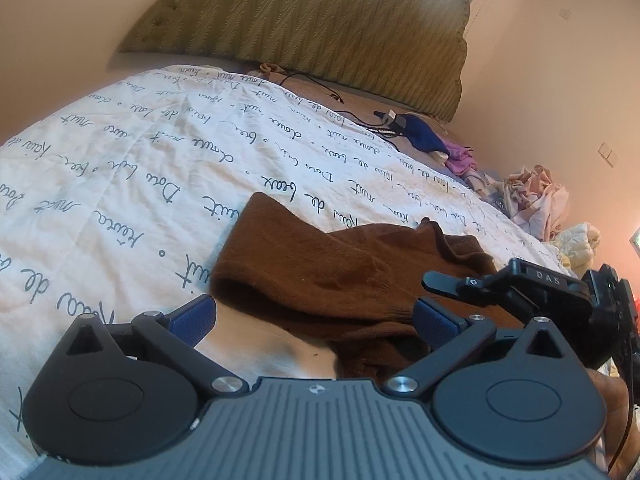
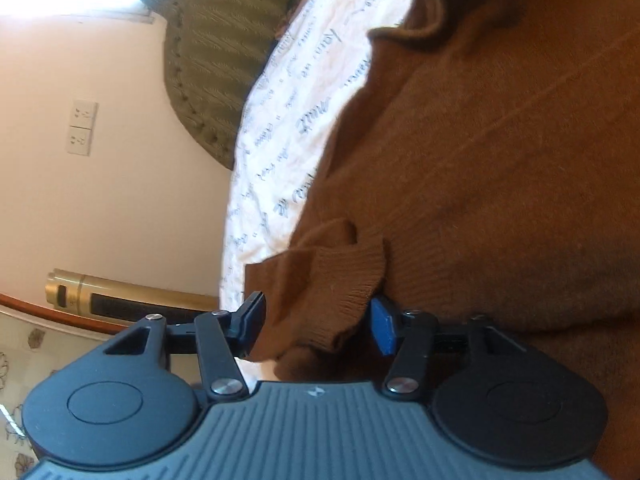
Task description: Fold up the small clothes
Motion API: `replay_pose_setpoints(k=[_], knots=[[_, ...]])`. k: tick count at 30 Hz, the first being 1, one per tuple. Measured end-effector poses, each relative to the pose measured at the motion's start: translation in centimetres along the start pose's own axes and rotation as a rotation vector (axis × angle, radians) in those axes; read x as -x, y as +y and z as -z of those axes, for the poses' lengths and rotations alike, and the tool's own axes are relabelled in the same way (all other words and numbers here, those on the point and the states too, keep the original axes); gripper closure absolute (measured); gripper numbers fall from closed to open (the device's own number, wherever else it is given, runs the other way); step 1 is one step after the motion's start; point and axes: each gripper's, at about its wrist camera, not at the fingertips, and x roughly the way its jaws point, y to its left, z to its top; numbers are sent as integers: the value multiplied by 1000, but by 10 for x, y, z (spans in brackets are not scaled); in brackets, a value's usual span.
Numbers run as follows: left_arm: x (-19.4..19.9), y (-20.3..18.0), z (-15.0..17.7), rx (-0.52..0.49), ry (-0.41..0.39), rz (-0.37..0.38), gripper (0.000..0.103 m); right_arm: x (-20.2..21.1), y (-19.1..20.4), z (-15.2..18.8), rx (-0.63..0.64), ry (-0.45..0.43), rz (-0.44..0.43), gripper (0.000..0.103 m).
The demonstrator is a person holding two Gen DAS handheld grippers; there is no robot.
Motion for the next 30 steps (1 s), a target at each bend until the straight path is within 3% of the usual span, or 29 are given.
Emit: replay_pose_setpoints(k=[2, 8, 12, 15, 18, 23, 28, 30], knots=[[0, 0, 1, -7, 6, -9, 0, 1, 7, -1, 58, -26, 37, 92], [-4, 7, -12, 78, 7, 3, 0, 7, 54, -7, 294, -91, 92, 99], [-6, 15, -19, 209, 8, 89, 0, 23, 98, -11, 390, -109, 55, 99], [-8, 22, -22, 274, 15, 116, 0, 52, 128, -16, 465, -140, 30, 99], [-10, 22, -25, 274, 30, 119, 0, 92, 141, -25, 526, -180, 36, 99], [-19, 11, -25, 256, 69, 127, 0, 164, 126, -51, 573, -239, 131, 99], [-36, -12, -24, 213, 117, 153, 0, 207, 74, -64, 528, -252, 243, 99], [-46, -23, -25, 181, 132, 118, 0, 215, 46, -61, 494, -248, 280, 99]])
